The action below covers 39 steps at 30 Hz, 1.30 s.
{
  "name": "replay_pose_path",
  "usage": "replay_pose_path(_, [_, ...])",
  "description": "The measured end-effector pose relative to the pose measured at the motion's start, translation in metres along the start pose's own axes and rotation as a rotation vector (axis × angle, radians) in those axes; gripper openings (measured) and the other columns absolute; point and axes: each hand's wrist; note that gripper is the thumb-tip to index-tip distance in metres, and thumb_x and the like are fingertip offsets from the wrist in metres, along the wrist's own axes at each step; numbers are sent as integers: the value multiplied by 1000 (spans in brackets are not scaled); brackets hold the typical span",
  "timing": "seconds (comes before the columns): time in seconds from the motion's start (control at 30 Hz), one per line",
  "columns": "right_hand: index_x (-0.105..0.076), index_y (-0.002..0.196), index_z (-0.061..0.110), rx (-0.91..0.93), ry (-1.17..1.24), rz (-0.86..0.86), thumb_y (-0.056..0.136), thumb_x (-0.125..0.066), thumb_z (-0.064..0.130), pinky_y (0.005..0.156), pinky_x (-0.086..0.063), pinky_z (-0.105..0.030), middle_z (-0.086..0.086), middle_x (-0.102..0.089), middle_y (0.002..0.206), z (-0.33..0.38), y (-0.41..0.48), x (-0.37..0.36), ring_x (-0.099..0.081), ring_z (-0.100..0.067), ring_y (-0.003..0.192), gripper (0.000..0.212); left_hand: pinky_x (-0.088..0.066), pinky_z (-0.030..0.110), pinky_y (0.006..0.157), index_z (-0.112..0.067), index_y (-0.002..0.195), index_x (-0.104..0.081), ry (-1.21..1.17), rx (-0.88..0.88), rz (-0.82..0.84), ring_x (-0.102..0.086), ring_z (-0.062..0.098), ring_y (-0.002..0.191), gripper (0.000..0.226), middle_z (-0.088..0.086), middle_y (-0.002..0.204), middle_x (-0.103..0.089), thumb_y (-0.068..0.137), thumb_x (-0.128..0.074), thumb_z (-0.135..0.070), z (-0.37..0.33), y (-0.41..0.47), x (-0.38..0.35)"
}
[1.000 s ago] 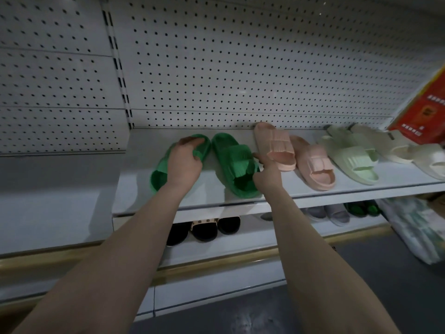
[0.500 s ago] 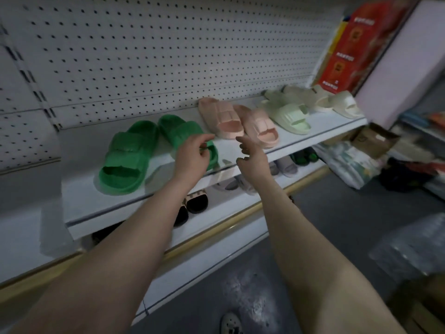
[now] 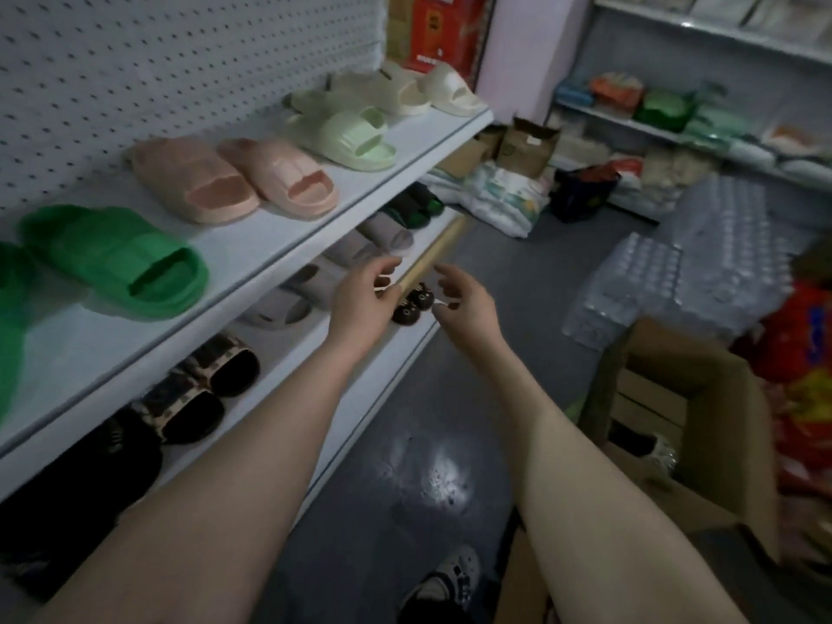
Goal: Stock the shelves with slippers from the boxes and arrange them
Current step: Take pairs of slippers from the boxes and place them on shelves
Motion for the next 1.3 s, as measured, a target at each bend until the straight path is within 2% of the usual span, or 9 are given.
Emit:
replay_pose_path(0.13, [-55,138,26,-73,-13,-80,80,-59,2,96,-50,-31,-3,-63,127,-51,2,48,-58,-15,116,63,-53,37,92,-20,124,-63,-28,-12,118,-65,16,99,38,1,113,-68,87,-63,-13,-21,18,-74])
replay_pose_path(0.5, [-53,140,25,-320,-44,-276,86,-60,3,101,-49,-33,-1,-62,130,-208,-9,195,-57,-13,120,58,-46,15,85,-15,125,-63,-94,-139,468,-64,13,97,38,3,113,-66,87,-64,-7,-98,25,-301])
replay_pose_path(0.63, [-55,138,26,-433,10,-355,87,-60,7,101,-50,-36,2,-65,126,-251,-25,231,-60,-12,115,54,-51,27,92,-18,123,-64,-104,-167,605,-66,15,99,38,4,113,-67,86,-65,-7,-114,15,-361])
replay_pose_path(0.9, [-53,139,28,-701,131,-529,92,-61,8,98,-51,-34,3,-63,124,-327,-50,272,-58,-13,115,52,-50,27,95,-23,128,-60,-63,-191,864,-61,9,104,40,-1,118,-63,89,-63,-12,-133,1,-459])
replay_pose_path(1.0, [-52,140,30,-807,178,-593,93,-60,7,100,-51,-34,2,-62,127,-355,-50,282,-57,-13,118,53,-49,22,89,-25,130,-58,-29,-211,949,-59,7,103,40,-5,120,-61,91,-62,-15,-137,2,-494])
replay_pose_path(1.07, [-52,140,30,-883,221,-641,92,-59,4,93,-52,-27,-1,-62,128,-375,-45,288,-58,-16,119,54,-46,21,88,-24,132,-57,-16,-216,1023,-58,8,104,41,-4,121,-60,92,-61,-14,-137,7,-520])
replay_pose_path(1.13, [-52,140,29,-968,272,-686,91,-56,2,74,-48,-14,-1,-62,126,-396,-38,292,-60,-18,114,56,-45,21,89,-22,133,-56,6,-221,1099,-58,10,106,41,-3,122,-61,93,-60,-13,-136,14,-546])
replay_pose_path(1.2, [-50,141,28,-1064,333,-715,91,-54,2,59,-42,-10,0,-61,123,-415,-30,294,-59,-16,102,56,-46,22,91,-21,134,-54,44,-215,1172,-58,10,107,42,-2,124,-61,94,-59,-13,-134,22,-572])
replay_pose_path(1.3, [-50,142,23,-1197,353,-742,91,-51,-1,49,-38,-4,-3,-61,124,-442,-18,297,-56,-13,94,56,-47,27,96,-20,136,-52,96,-187,1278,-57,11,110,43,-2,126,-59,94,-58,-12,-128,37,-608])
Point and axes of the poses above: each hand's wrist, its own y-axis towards the middle knuckle, its own x-axis out of the back of the hand, z = x × y
